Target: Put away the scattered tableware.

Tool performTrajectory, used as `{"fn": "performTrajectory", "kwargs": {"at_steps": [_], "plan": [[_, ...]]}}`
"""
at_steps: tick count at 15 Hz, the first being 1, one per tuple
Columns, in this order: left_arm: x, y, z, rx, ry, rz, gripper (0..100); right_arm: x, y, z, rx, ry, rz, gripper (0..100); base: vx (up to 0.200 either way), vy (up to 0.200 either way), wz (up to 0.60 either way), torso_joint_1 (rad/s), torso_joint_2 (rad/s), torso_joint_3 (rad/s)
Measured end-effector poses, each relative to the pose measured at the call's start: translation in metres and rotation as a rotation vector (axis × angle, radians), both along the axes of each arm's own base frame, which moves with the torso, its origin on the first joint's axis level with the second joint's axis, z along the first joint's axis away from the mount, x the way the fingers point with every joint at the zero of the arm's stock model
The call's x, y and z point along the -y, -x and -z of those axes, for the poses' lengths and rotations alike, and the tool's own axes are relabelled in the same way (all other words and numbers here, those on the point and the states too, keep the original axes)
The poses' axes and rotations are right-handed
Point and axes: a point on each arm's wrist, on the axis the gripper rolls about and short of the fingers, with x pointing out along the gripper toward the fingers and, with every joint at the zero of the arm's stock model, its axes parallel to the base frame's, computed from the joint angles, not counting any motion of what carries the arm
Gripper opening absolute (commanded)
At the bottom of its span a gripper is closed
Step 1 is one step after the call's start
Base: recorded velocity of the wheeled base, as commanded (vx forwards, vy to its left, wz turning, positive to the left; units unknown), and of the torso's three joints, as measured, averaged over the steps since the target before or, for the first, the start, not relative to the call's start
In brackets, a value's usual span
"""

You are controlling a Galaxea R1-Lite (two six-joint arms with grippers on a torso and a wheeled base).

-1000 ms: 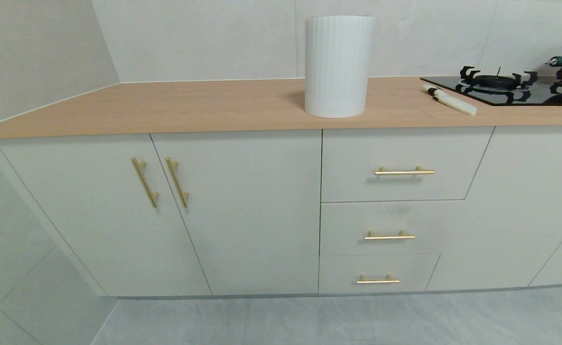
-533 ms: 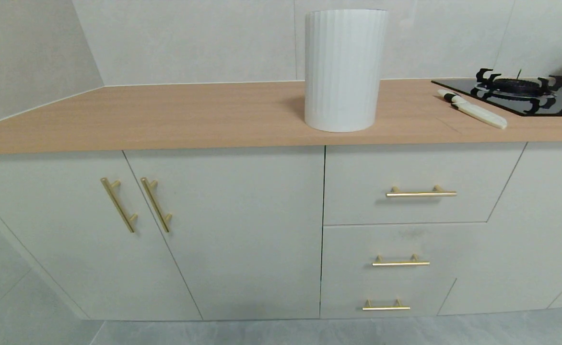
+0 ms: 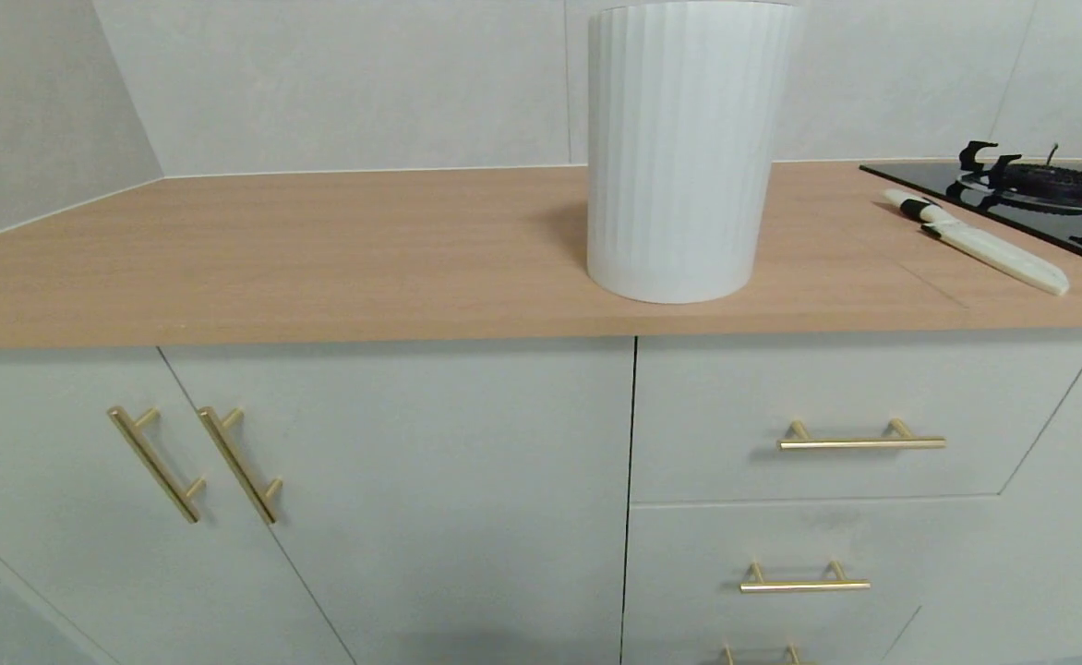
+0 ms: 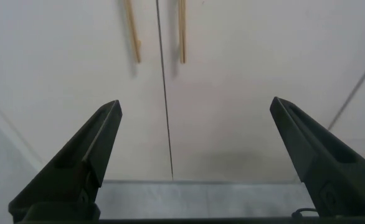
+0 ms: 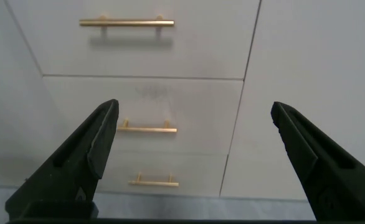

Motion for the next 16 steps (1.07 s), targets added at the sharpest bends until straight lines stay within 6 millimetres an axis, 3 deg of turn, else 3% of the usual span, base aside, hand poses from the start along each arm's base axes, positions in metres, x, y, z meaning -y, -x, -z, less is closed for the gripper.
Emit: {"fn": "performTrajectory", "kwargs": {"at_steps": [8,16], "plan": [[0.0,0.0,0.0,0.0,0.0,0.0,100,0.0,0.0,0.0,0.0,-0.002,0.0,100,0.0,0.0,0.0,0.0,0.0,0.0],[0.0,0.0,0.0,0.0,0.0,-0.001,100,0.0001,0.0,-0.0001,0.0,-0.003,0.001,100,0.0,-0.2,0.0,0.004,0.0,0.004]]}}
